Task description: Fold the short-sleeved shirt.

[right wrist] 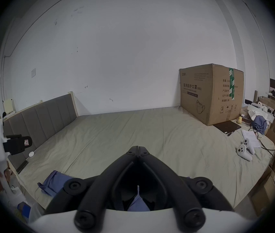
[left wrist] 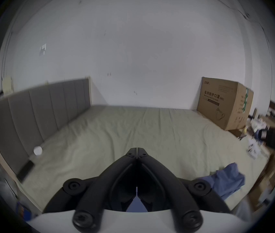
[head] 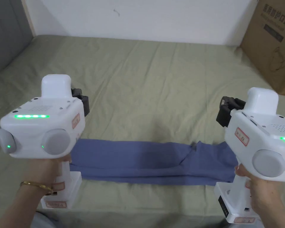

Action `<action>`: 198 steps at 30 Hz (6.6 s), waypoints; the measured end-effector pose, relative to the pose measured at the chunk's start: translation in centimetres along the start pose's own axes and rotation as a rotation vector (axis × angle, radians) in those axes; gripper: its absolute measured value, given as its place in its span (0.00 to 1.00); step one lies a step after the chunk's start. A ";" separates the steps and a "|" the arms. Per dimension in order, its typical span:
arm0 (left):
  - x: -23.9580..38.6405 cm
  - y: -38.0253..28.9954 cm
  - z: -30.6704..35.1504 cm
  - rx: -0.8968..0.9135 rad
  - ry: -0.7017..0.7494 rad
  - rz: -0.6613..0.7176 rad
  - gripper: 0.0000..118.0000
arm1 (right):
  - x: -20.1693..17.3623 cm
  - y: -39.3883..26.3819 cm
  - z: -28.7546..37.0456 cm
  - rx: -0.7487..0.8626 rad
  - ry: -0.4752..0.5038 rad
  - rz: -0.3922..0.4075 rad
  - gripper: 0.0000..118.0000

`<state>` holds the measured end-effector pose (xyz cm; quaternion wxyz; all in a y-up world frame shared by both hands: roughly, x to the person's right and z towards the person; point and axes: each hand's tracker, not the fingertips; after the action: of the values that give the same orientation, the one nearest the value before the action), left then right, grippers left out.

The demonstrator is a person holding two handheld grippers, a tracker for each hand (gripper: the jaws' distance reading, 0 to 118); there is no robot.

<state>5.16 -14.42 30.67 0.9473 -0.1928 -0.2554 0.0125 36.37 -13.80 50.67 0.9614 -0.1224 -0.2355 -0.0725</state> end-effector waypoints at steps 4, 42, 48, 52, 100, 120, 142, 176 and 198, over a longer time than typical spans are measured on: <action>-6.8 0.0 -3.2 -0.151 -0.057 0.285 0.93 | -0.2 0.0 0.0 -0.023 -0.002 0.003 0.00; -10.5 -6.4 -7.6 -0.557 0.017 0.345 0.05 | 1.2 -2.3 -3.0 -0.175 -0.021 -0.043 0.00; -2.1 -1.3 -4.5 -0.469 -0.116 0.188 0.05 | 2.2 -2.1 -2.1 -0.151 -0.007 -0.060 0.00; 3.4 -1.6 -6.2 -0.511 -0.235 0.142 0.05 | 3.2 -2.5 -0.9 -0.142 -0.010 -0.074 0.00; 19.4 -14.8 -10.9 -0.769 -0.504 0.176 0.03 | 7.4 -5.0 3.0 -0.181 -0.087 -0.166 0.00; -2.9 -9.7 -13.5 -0.757 -0.510 0.511 0.92 | 3.8 -3.4 2.5 -0.117 -0.027 -0.098 0.00; 0.0 -12.2 -14.8 -0.784 -0.274 0.434 0.05 | 2.9 -4.2 1.6 -0.248 -0.043 -0.027 0.00; 10.8 -4.6 -11.8 -0.720 -0.135 -0.008 0.07 | 4.8 -4.8 3.2 -0.204 -0.023 -0.063 0.00; 12.7 -8.3 -11.2 -0.565 -0.188 -0.023 0.03 | 4.9 -5.1 3.1 -0.203 -0.037 -0.031 0.00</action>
<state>21.02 -24.54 30.96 0.8284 -0.4439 -0.3376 -0.0518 38.32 -18.24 56.67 0.9383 -0.2169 -0.2465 -0.1084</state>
